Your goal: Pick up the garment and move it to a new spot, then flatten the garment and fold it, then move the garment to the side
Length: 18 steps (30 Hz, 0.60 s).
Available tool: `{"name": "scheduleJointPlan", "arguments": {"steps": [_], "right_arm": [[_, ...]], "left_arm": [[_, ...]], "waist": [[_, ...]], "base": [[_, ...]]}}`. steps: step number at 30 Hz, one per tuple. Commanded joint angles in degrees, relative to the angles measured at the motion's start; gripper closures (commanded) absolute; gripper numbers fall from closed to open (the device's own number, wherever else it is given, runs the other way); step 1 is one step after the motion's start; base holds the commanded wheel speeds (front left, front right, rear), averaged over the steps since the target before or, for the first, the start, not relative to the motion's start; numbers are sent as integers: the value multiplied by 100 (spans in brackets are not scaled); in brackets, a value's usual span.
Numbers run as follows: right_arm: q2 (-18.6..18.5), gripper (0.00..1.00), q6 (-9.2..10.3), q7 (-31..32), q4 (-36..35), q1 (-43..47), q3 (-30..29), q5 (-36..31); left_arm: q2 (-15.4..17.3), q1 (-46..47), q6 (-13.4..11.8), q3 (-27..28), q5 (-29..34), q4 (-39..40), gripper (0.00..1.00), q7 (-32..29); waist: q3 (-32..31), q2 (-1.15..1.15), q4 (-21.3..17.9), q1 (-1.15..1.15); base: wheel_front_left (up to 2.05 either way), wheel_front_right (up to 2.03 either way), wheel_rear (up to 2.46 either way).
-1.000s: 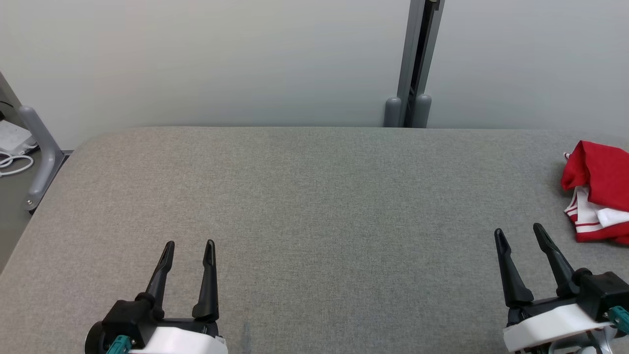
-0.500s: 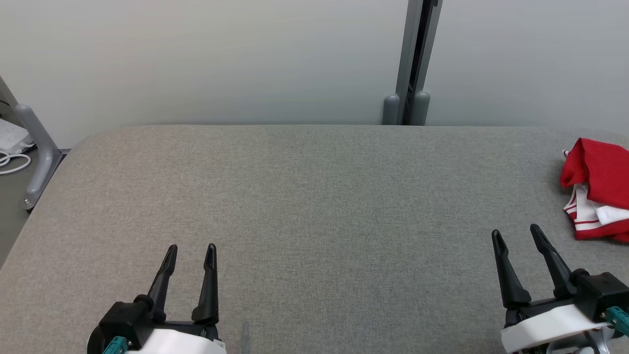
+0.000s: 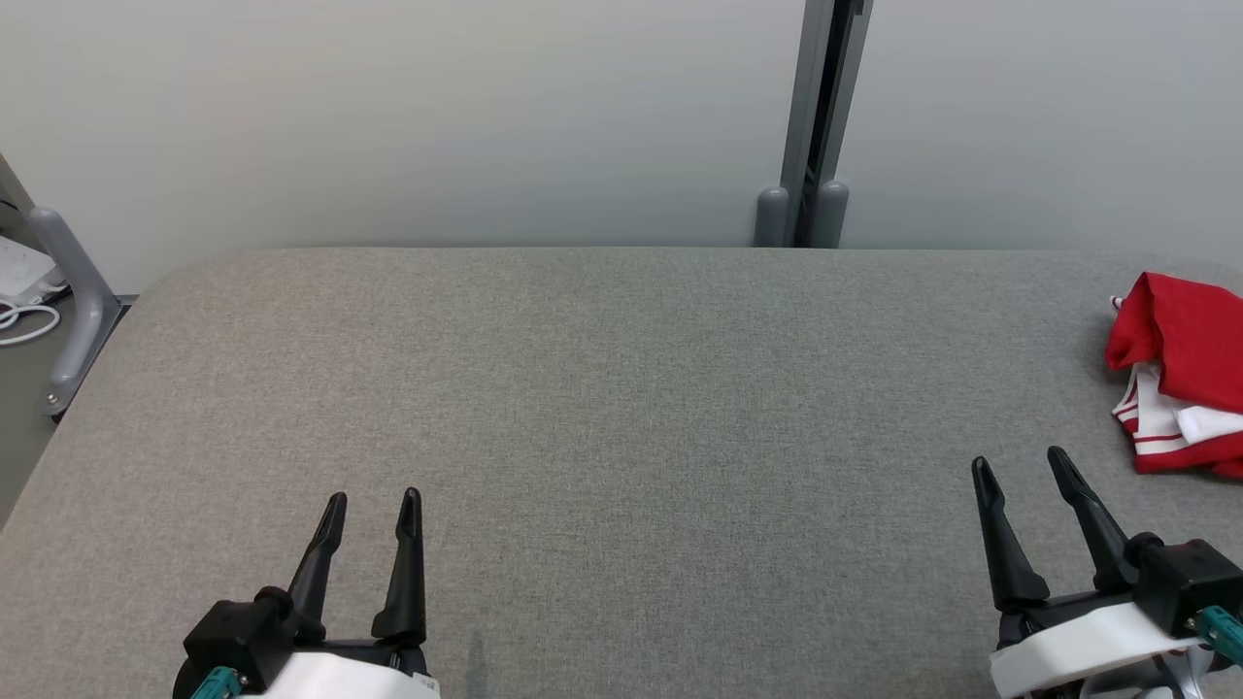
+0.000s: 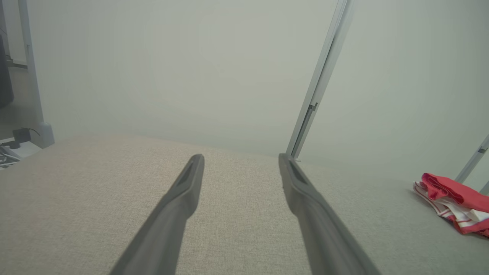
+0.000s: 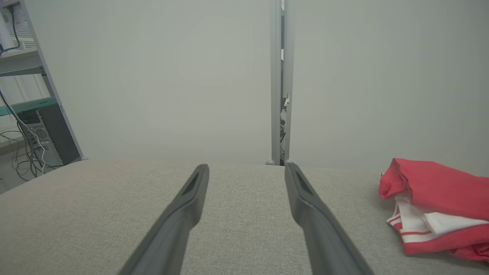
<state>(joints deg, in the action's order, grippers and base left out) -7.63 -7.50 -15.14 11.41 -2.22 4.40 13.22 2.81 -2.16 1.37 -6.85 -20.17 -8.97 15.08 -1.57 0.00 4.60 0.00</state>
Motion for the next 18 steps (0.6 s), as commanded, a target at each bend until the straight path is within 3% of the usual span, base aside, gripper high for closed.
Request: {"name": "scheduleJointPlan", "arguments": {"steps": [1, 18], "right_arm": [[-33, 0, 2, -2, 12, -7, -18, 26], [-41, 0, 2, -2, 61, -2, 32, 47]], "left_arm": [[27, -41, 23, 30, -30, -14, 0, -2], [27, -3, 152, 60, -282, -121, 0, -2]], "waist": [[2, 0, 0, 0], [19, 0, 4, 0]], "base": [[0, 0, 0], [0, 0, 0]]}}
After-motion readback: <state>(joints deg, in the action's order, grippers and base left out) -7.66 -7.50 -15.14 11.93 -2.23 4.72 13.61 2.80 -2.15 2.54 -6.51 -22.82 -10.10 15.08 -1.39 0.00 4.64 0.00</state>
